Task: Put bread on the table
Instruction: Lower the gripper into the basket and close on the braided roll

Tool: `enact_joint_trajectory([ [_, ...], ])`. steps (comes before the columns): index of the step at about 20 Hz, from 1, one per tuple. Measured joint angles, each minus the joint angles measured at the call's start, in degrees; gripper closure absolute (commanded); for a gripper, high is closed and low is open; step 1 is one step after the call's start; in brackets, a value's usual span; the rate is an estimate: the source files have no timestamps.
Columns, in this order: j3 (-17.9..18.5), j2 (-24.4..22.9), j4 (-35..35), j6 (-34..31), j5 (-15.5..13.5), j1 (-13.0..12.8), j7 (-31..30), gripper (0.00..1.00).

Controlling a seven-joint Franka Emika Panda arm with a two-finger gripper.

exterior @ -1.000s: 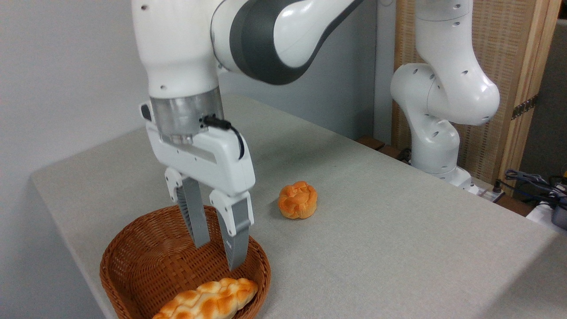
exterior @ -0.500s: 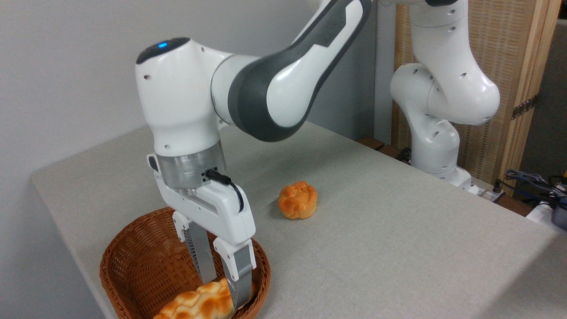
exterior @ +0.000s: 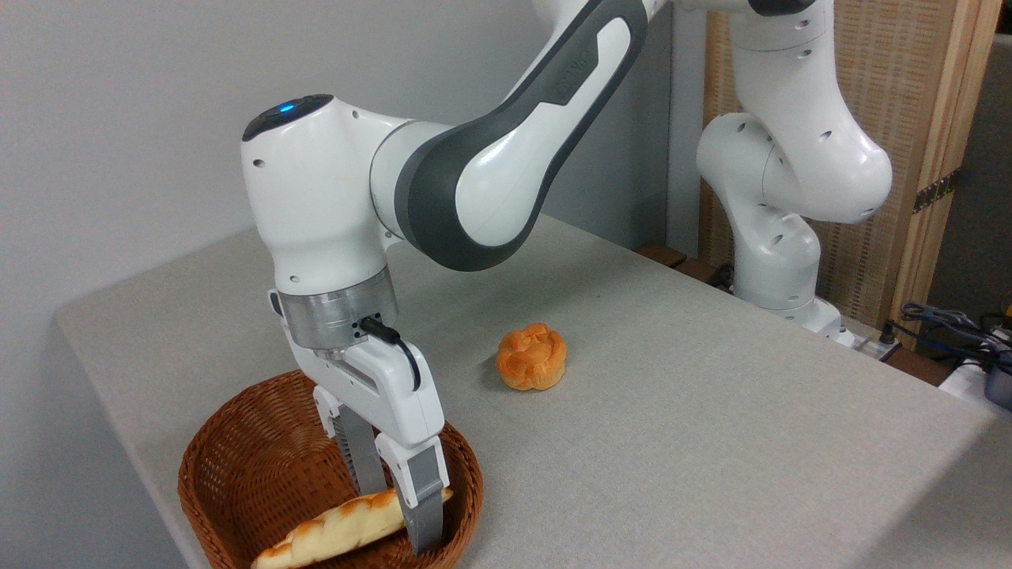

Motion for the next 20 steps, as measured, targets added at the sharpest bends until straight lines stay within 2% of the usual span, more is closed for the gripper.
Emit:
enact_joint_trajectory([
  [1, 0.00, 0.00, 0.00, 0.00, 0.29, 0.00, 0.02, 0.42],
  [6, -0.01, 0.00, 0.00, 0.01, 0.40, 0.00, 1.25, 0.53],
  [9, -0.01, 0.00, 0.00, 0.05, 0.40, 0.00, 1.32, 0.54],
  [13, -0.01, 0.00, 0.00, 0.08, 0.40, 0.00, 1.33, 0.65],
  [20, -0.02, 0.00, 0.05, 0.10, 0.40, 0.00, 1.33, 0.76],
])
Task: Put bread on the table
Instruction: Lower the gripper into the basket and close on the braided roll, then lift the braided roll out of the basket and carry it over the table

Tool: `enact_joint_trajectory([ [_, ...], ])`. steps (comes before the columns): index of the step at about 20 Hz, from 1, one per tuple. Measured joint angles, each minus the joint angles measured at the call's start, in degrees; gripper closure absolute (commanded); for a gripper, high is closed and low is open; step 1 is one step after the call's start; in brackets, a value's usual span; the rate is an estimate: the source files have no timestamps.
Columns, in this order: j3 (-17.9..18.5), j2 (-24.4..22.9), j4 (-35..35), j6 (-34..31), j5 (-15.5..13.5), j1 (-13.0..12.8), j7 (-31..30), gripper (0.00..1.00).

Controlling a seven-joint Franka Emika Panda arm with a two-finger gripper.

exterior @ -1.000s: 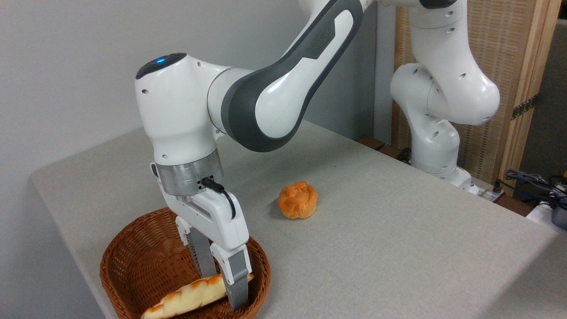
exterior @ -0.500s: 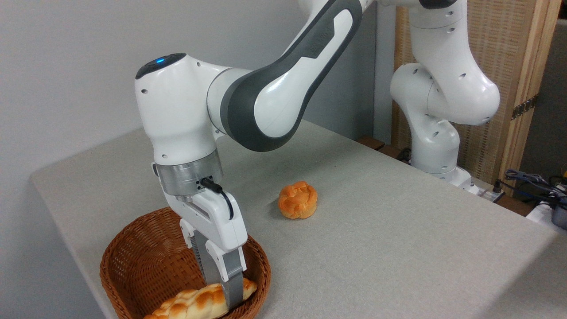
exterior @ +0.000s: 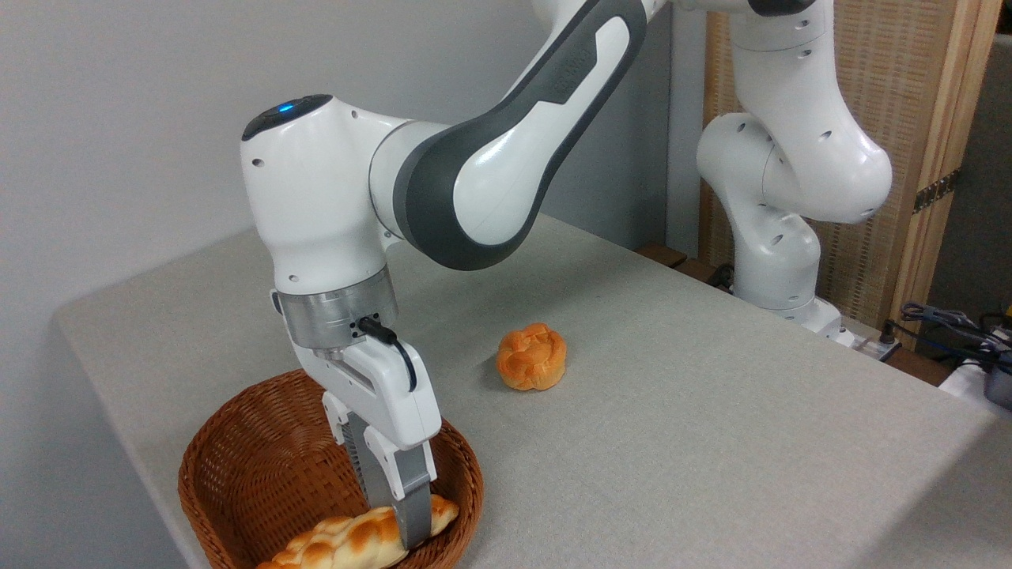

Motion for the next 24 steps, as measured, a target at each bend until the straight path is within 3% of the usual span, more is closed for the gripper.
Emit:
enact_joint_trajectory([
  [2, -0.03, -0.01, 0.12, 0.01, 0.00, 0.00, 0.27, 0.83],
  [9, -0.06, -0.79, 1.44, -0.59, -1.54, 0.03, 0.66, 0.84],
  [19, -0.01, -5.93, 9.21, -13.84, -10.06, 0.07, 2.00, 0.83],
  [24, 1.77, -13.51, 5.98, -24.56, -10.96, 0.15, 9.13, 0.77],
])
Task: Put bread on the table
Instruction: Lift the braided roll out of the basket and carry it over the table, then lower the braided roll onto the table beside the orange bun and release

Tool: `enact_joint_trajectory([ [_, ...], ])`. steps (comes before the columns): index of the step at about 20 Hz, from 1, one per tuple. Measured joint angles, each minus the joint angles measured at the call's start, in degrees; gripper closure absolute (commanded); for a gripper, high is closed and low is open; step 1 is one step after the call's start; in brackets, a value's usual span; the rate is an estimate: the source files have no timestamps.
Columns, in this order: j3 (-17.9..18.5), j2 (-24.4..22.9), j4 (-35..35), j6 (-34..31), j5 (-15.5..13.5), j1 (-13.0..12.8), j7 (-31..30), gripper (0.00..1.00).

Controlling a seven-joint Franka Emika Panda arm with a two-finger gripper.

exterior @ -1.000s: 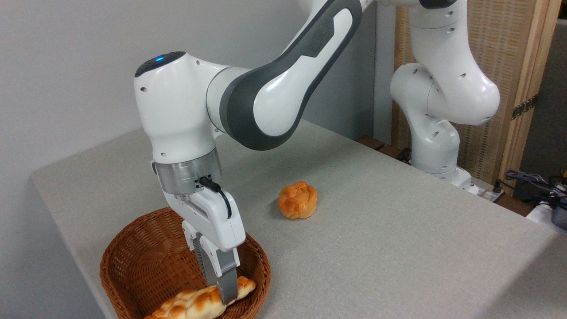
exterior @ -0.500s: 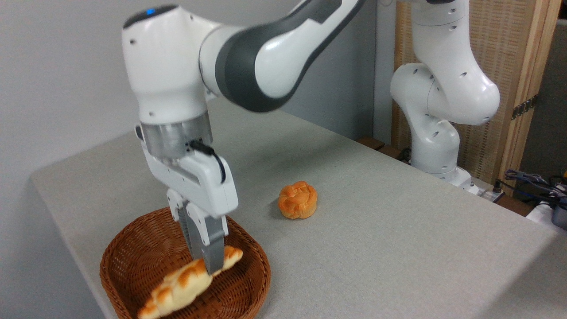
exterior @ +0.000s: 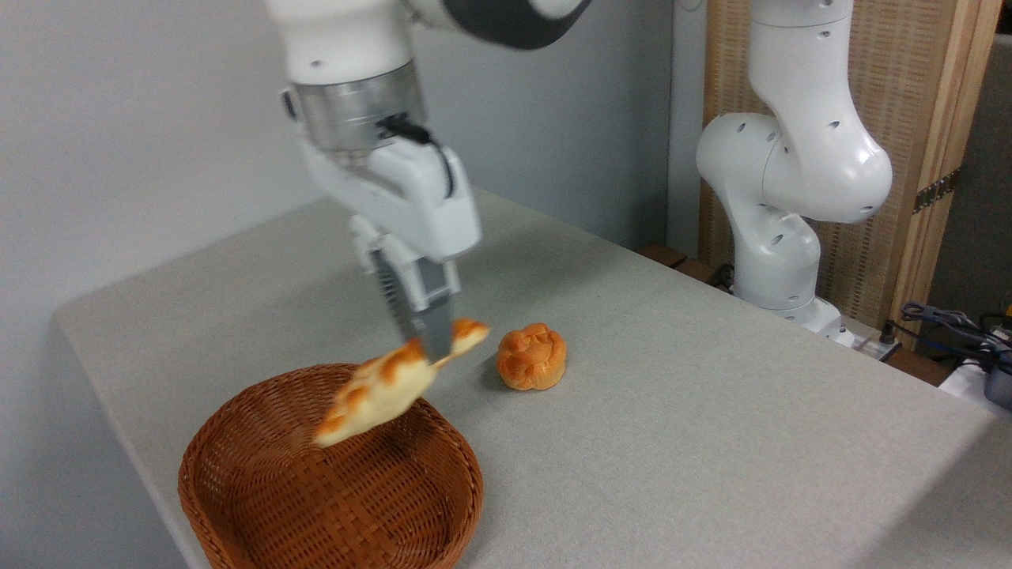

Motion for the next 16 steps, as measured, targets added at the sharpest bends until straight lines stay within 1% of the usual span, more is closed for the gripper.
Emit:
enact_joint_trajectory([
  [3, 3.12, -6.68, -7.79, -1.13, -0.09, 0.14, 3.11, 0.74],
  [5, 4.23, -10.45, -13.84, -1.52, -0.11, 0.16, 3.70, 0.74],
  [6, 4.39, -11.46, -16.54, -1.64, -0.10, 0.16, 3.81, 0.73],
  [7, 4.42, -12.04, -19.03, -1.63, -0.11, 0.15, 3.82, 0.67],
  [8, 4.42, -12.17, -20.89, -1.57, -0.11, 0.13, 3.83, 0.58],
  [10, 4.41, -12.02, -22.57, -1.53, -0.11, 0.10, 3.82, 0.31],
  [13, 4.42, -11.89, -23.43, -1.53, -0.11, 0.10, 3.82, 0.00],
  [16, 4.42, -11.89, -23.55, -1.48, -0.11, 0.10, 3.82, 0.00],
])
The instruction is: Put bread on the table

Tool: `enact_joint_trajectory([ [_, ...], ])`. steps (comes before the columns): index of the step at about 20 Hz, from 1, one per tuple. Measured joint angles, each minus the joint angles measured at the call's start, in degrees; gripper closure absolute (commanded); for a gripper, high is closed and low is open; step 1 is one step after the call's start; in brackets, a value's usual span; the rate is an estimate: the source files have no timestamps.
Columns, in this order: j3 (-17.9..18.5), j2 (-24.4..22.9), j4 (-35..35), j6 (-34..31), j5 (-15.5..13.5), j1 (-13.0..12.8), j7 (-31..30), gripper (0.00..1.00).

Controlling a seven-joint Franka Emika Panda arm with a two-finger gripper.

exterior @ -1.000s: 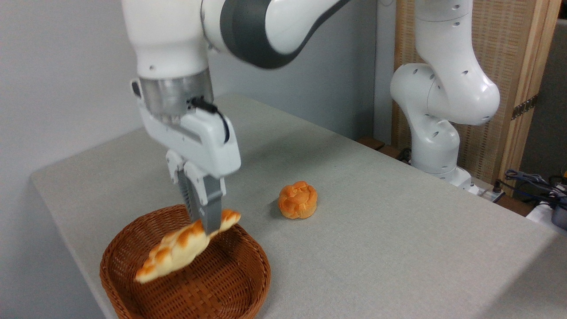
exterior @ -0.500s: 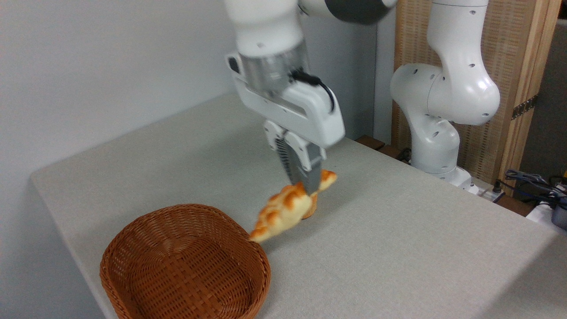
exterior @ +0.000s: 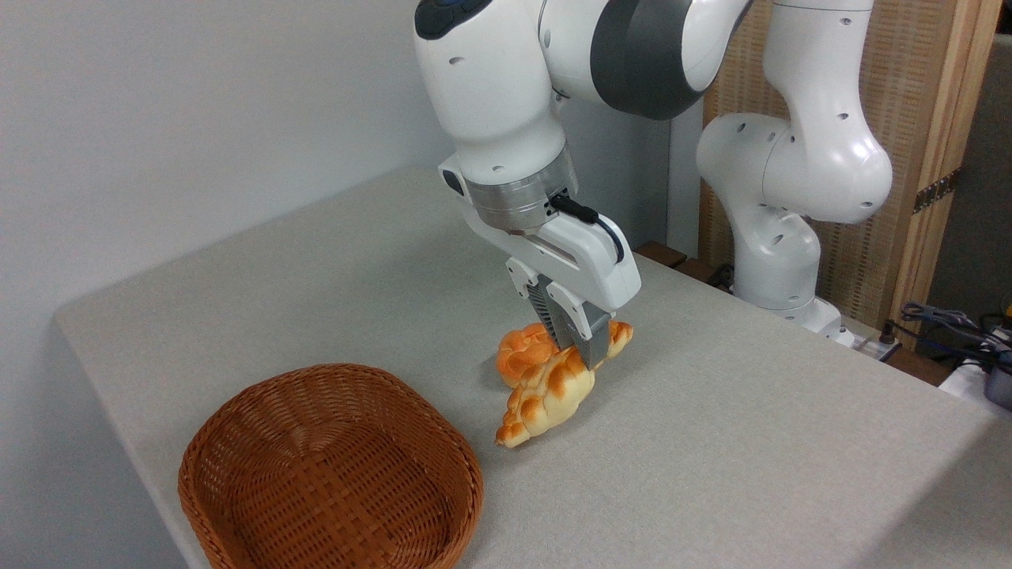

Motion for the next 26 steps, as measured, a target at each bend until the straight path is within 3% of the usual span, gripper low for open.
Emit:
enact_joint_trajectory([
  [13, 0.00, -0.32, 3.36, 0.09, 0.00, 0.00, 0.00, 0.00],
  [21, -0.33, -0.56, 13.22, -0.26, -0.33, -0.10, 0.00, 0.00],
  [26, -3.94, 1.62, 19.90, -2.60, -2.70, -0.19, -4.15, 0.00],
])
